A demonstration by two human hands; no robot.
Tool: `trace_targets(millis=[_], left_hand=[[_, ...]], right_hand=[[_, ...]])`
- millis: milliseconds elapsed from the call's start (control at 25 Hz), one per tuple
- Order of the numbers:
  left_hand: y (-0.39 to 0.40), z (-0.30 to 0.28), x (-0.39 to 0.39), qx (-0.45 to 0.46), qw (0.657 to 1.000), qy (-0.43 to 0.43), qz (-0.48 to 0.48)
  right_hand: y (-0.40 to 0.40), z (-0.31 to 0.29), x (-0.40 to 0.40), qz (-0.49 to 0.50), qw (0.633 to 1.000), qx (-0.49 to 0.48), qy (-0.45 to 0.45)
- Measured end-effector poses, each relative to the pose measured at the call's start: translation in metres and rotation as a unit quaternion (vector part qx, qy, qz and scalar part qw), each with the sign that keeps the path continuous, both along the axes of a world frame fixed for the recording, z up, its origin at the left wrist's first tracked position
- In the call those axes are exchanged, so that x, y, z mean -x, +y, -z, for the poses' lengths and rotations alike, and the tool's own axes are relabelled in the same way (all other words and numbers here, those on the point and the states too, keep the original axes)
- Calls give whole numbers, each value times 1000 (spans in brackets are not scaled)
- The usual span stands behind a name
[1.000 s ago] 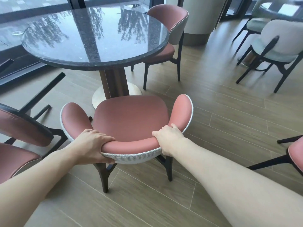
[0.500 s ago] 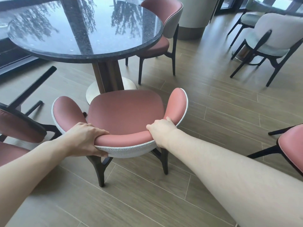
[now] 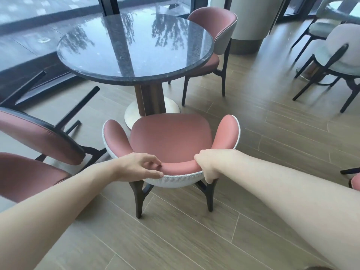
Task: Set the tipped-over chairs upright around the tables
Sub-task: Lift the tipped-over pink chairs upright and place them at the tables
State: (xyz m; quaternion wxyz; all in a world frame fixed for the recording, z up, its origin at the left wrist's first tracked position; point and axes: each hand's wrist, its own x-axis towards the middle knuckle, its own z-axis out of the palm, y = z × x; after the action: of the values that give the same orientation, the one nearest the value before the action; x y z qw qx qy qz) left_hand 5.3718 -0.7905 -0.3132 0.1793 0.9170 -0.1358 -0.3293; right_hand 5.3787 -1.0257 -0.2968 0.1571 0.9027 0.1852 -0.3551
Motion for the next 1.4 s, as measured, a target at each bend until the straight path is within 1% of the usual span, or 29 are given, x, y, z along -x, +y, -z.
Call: trace_targets(millis=[80,120,200,280,360,400,440,520,600,680,800,1000,1040,1120,1160,1240,1320,1400], left_hand=[[11,-34,6,45,998,15,-30],[17,-53,9,89,994,11,-62],[25,-89,17,196,968,-28,-155],[29,-121,27,296,918,-78,-254],[33,-147,47,372,852,-84,-358],[36,-158,58,397,825,-90,-392],[40,-168,70,419,801,-96,-417],[46,-184,95,461,751,-107,-461],[59,-198,122,487,700,-126,-508],[80,-211,150,499,658,-150,-543],[123,-224,189,517,612,-189,-568],[206,-235,247,556,530,-217,-603],[227,-236,260,559,519,-220,-608],[273,-236,286,556,510,-226,-616],[296,-236,297,555,508,-227,-619],[339,-236,314,562,491,-229,-625],[397,-234,334,576,476,-225,-625],[420,-230,337,588,470,-221,-620]], right_hand=[[12,-35,-4,21,997,-74,-5],[19,-52,-4,34,991,-130,-22],[31,-84,1,75,961,-259,-55],[43,-110,10,146,904,-393,-78],[59,-133,28,226,829,-507,-72],[68,-144,37,256,791,-552,-63],[77,-154,46,276,758,-588,-52],[95,-173,65,297,706,-642,-33],[116,-190,82,297,672,-679,-8],[143,-204,99,291,654,-698,16],[189,-219,120,286,631,-720,42],[280,-224,149,282,626,-724,66],[303,-223,156,281,626,-724,73],[353,-223,172,274,624,-727,84],[377,-223,179,277,618,-730,91],[421,-225,194,284,601,-739,112],[481,-221,211,283,604,-737,109],[503,-221,218,286,596,-743,108]])
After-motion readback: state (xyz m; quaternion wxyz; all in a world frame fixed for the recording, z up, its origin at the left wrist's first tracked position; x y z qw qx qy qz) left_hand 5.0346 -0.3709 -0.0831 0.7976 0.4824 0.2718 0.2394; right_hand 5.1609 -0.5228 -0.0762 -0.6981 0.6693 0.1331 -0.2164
